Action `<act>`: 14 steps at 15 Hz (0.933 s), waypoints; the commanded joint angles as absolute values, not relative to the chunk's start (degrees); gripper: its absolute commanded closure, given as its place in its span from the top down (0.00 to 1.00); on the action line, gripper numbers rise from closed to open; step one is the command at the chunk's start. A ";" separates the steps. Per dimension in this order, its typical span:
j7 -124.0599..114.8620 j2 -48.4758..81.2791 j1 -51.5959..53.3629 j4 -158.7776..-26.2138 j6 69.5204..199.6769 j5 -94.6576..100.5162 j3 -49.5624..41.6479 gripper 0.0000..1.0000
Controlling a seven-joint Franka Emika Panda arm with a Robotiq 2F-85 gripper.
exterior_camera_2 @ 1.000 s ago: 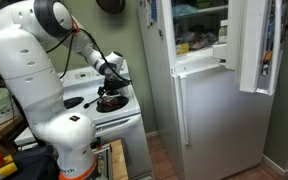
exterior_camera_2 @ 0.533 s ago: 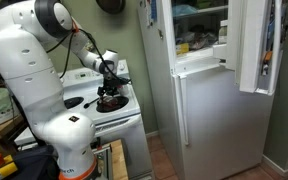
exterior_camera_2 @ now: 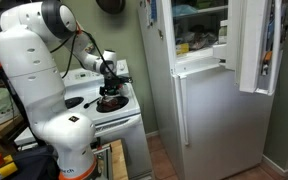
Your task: Put the sauce bottle inside the fridge
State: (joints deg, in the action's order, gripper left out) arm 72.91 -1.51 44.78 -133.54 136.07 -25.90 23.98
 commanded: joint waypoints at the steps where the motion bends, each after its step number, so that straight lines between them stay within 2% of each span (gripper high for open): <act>1: 72.49 1.62 44.09 -131.66 137.41 -23.61 25.65 1.00; 14: 73.21 3.88 43.46 -130.41 132.50 -24.89 27.66 1.00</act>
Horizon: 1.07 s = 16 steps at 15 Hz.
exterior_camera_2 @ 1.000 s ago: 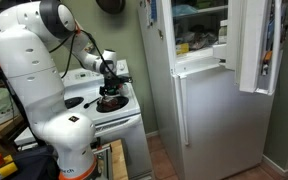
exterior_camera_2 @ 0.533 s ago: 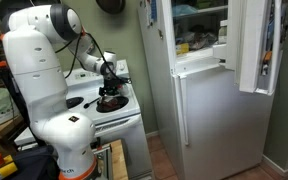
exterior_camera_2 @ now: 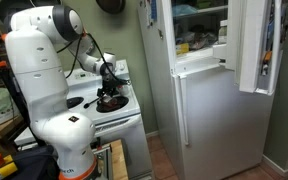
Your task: Put the sauce bottle inside the fridge
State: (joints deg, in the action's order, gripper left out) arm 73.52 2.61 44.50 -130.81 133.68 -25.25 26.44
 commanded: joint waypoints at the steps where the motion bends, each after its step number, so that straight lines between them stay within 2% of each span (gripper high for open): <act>1: 73.50 4.33 43.43 -130.26 132.56 -24.85 27.79 1.00; 10: 74.27 6.64 42.28 -130.17 134.39 -25.80 29.02 1.00; 11: 74.32 6.61 42.12 -130.26 134.50 -25.95 29.15 0.79; 14: 74.70 6.18 41.54 -130.52 134.97 -26.21 29.56 0.60; 16: 74.62 5.86 41.21 -130.71 134.58 -26.10 29.87 0.60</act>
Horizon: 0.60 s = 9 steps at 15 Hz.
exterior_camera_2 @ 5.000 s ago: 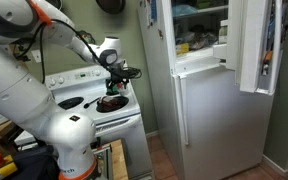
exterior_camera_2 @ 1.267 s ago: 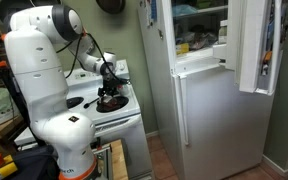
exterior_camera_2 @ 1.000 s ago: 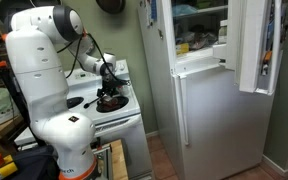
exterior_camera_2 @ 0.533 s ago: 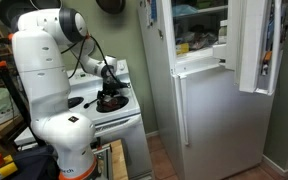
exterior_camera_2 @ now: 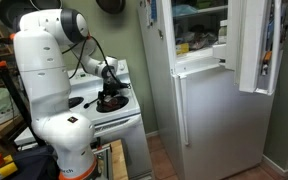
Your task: Put the sauce bottle inside the fridge
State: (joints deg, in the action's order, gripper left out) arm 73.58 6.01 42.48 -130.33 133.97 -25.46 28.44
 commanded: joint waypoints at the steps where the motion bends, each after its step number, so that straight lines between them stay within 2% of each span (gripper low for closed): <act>1: 74.39 5.56 41.07 -130.83 134.10 -25.88 29.95 0.60; 9: 76.67 -3.90 40.34 -137.24 133.96 -29.54 30.64 0.60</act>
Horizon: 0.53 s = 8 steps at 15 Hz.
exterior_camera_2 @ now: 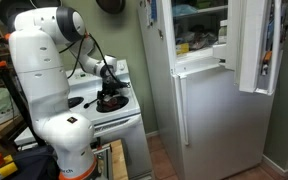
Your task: Put the sauce bottle inside the fridge
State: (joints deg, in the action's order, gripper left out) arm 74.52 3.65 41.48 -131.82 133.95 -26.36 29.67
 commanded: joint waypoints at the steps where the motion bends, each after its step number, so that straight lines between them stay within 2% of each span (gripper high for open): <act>1: 76.52 -6.57 40.53 -139.03 134.17 -30.60 30.33 0.60; 5: 75.79 -16.01 42.08 -144.69 133.49 -32.87 27.80 0.60; 6: 75.15 -8.48 42.31 -139.74 133.97 -30.83 27.90 0.60; 7: 75.09 -9.99 42.61 -140.60 133.97 -30.82 27.38 0.85; 8: 75.06 -10.29 42.79 -140.64 133.97 -30.80 27.27 0.85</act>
State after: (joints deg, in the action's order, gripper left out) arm 75.37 -10.43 41.43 -140.67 133.90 -31.23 28.64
